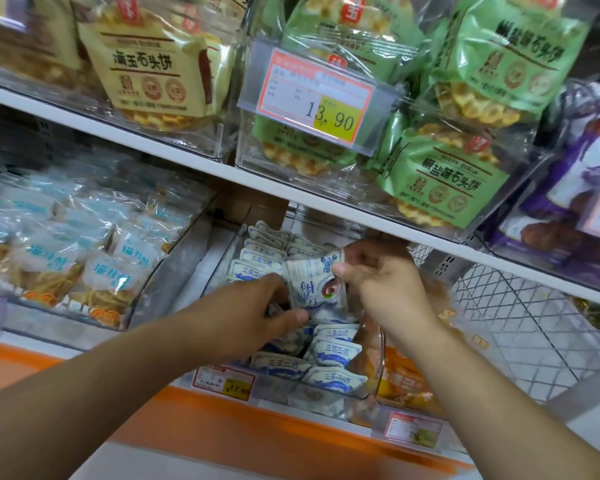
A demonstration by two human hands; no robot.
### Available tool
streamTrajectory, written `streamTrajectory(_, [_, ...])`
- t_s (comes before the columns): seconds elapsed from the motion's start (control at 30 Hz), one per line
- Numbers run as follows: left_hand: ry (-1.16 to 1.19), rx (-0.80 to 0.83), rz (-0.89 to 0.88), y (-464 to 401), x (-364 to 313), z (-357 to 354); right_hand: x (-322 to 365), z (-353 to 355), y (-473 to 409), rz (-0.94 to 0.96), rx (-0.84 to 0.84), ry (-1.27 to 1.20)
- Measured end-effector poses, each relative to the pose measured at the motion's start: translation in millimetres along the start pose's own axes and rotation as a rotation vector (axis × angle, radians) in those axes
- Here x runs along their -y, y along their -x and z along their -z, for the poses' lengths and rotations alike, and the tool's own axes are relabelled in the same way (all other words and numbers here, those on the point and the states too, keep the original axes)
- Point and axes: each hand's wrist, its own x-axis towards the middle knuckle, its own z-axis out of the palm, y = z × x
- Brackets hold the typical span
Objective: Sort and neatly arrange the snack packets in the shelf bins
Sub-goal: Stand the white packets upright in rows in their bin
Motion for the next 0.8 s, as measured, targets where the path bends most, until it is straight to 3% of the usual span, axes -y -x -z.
streamTrajectory(0.1, [0.160,-0.084,0.015,-3,-7,-2,-5,-2,20,0.028,-0.013,-0.189])
streamTrajectory(0.2, [0.331,-0.152,0.022,-5,-14,-4,-13,-1,28,0.023,-0.020,-0.202])
streamTrajectory(0.27, [0.466,-0.224,0.007,-3,-21,-3,-15,8,27,0.046,0.006,-0.122])
streamTrajectory(0.37, [0.678,-0.371,0.014,-3,-32,0,-15,28,29,0.208,0.093,0.263])
streamTrajectory(0.43, [0.608,-0.404,-0.007,-5,-37,0,-18,38,30,0.252,0.162,0.438])
streamTrajectory(0.57, [0.186,-0.382,-0.121,-7,-40,-8,-18,43,32,0.199,0.280,0.436])
streamTrajectory(0.67, [0.251,-0.355,-0.126,-11,-46,-16,-23,41,35,0.218,0.269,0.706])
streamTrajectory(0.8, [0.200,-0.227,-0.074,-19,-34,-22,-37,41,36,0.254,0.205,0.704])
